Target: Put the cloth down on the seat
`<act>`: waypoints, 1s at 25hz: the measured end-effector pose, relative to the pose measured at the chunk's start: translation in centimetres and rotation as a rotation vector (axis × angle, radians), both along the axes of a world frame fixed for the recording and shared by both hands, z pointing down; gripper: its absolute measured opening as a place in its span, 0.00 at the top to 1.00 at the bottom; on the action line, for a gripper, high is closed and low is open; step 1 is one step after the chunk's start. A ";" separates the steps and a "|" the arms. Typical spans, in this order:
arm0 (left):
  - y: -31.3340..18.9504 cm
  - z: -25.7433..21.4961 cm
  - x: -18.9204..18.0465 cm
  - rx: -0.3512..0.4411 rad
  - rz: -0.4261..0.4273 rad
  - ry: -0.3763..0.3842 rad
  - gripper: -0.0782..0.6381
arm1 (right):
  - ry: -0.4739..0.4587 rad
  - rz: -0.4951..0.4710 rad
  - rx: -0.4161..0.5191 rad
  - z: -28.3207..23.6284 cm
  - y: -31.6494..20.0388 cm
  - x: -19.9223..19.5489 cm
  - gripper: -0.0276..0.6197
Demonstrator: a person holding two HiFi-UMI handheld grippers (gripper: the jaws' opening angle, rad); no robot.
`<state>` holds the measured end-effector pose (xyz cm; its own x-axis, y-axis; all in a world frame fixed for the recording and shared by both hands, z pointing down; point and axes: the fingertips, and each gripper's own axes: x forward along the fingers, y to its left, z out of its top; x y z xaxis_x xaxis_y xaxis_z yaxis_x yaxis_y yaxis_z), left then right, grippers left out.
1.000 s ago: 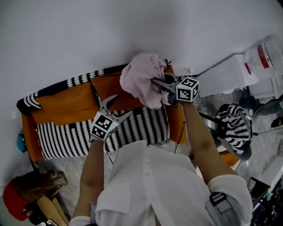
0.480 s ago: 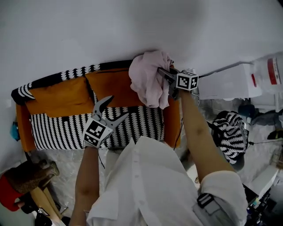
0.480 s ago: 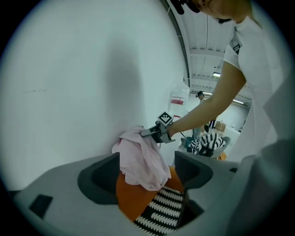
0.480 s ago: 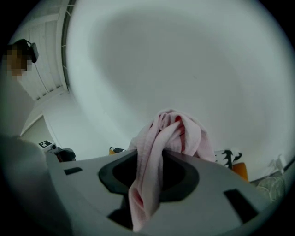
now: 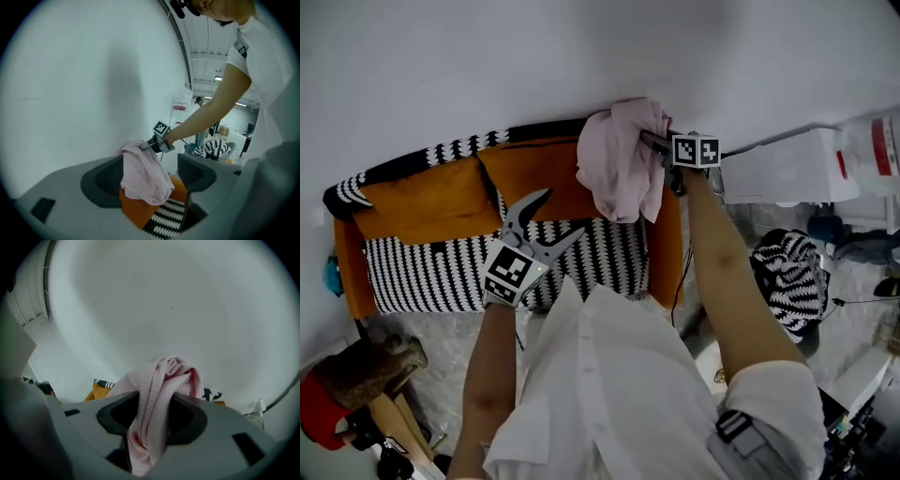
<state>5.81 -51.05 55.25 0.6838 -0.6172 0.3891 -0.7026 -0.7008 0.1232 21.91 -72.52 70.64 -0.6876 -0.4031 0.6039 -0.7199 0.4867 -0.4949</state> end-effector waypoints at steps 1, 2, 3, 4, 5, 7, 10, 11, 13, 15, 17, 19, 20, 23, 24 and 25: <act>-0.1 -0.2 0.1 0.007 0.001 0.005 0.37 | 0.020 -0.004 -0.001 0.0 -0.1 0.2 0.66; -0.2 -0.4 0.2 0.012 0.002 0.009 0.37 | 0.042 -0.011 0.000 -0.1 -0.1 0.3 0.64; -0.3 -0.5 0.2 0.017 0.001 0.011 0.37 | 0.063 -0.020 0.001 -0.2 -0.1 0.4 0.63; -0.5 -0.6 0.1 0.021 0.001 0.013 0.37 | 0.082 -0.029 0.000 -0.3 -0.1 0.5 0.62; -0.6 -0.8 0.1 0.024 0.000 0.015 0.37 | 0.101 -0.039 -0.003 -0.3 -0.1 0.6 0.62; -0.7 -1.0 0.1 0.024 -0.001 0.019 0.37 | 0.147 -0.061 -0.013 -0.3 0.2 1.0 0.61; -0.8 -1.5 0.1 0.039 0.001 0.021 0.37 | 0.211 -0.080 -0.019 -0.6 0.8 2.1 0.59; -0.8 -1.7 0.1 0.043 0.002 0.021 0.37 | 0.220 -0.074 -0.016 -0.9 0.8 2.5 0.59; -0.9 -2.0 0.2 0.046 0.005 0.021 0.37 | 0.212 -0.043 0.000 -2.0 0.4 3.4 0.59; -1.0 -2.5 0.2 0.054 0.005 0.026 0.37 | 0.174 -0.012 0.031 -3.8 0.0 4.1 0.60; -1.1 -2.9 0.2 0.065 0.001 0.037 0.37 | 0.136 0.012 0.069 -5.8 0.1 4.6 0.60; -1.0 -3.4 0.2 0.074 0.002 0.041 0.37 | 0.115 0.028 0.109 -7.4 0.6 5.0 0.60; -1.0 -3.6 0.1 0.079 0.003 0.040 0.37 | 0.110 0.033 0.131 -8.1 1.0 5.1 0.60; -0.9 -4.2 0.0 0.095 0.009 0.037 0.37 | 0.082 0.048 0.182 -9.8 2.8 4.8 0.60; -0.8 -4.3 -0.1 0.096 0.009 0.040 0.37 | 0.068 0.053 0.191 -10.1 3.8 4.5 0.60; -0.7 -4.4 -0.2 0.098 0.008 0.045 0.37 | 0.053 0.058 0.200 -10.5 4.9 4.2 0.60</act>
